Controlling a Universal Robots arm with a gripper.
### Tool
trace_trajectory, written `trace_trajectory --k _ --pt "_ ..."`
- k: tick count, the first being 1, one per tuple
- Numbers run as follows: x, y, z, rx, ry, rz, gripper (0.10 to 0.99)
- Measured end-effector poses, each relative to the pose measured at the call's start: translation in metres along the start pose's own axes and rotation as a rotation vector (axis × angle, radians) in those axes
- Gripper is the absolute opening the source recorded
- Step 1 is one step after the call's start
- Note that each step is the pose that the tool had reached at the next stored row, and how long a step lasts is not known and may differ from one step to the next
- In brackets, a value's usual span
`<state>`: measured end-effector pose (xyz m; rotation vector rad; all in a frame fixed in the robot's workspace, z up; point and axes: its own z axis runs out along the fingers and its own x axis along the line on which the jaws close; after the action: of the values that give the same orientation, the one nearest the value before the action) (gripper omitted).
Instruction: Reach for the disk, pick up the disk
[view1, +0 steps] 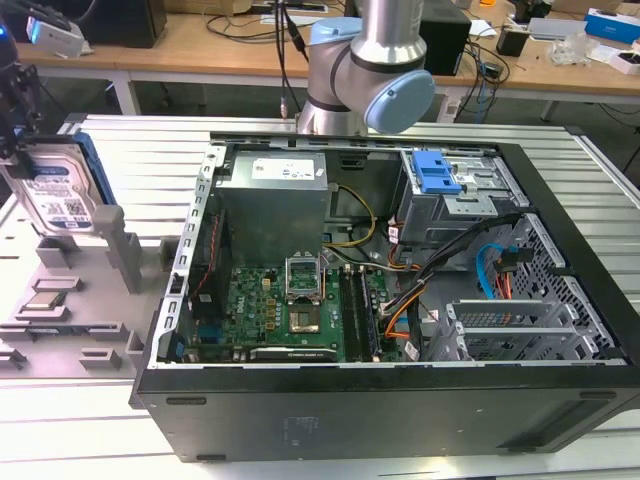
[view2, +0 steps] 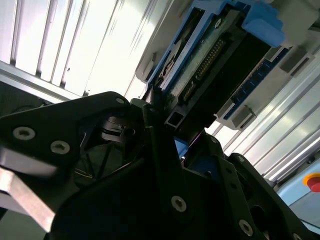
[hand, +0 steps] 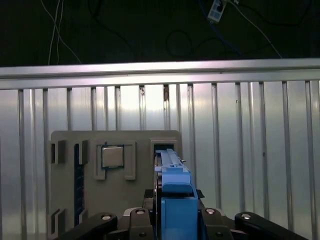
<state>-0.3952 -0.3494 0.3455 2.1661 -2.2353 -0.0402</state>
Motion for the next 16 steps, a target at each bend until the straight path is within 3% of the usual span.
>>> trace_trajectory --k 16 --pt "-0.0018 0.001 -0.0405 0.0 0.0 0.0 0.369"
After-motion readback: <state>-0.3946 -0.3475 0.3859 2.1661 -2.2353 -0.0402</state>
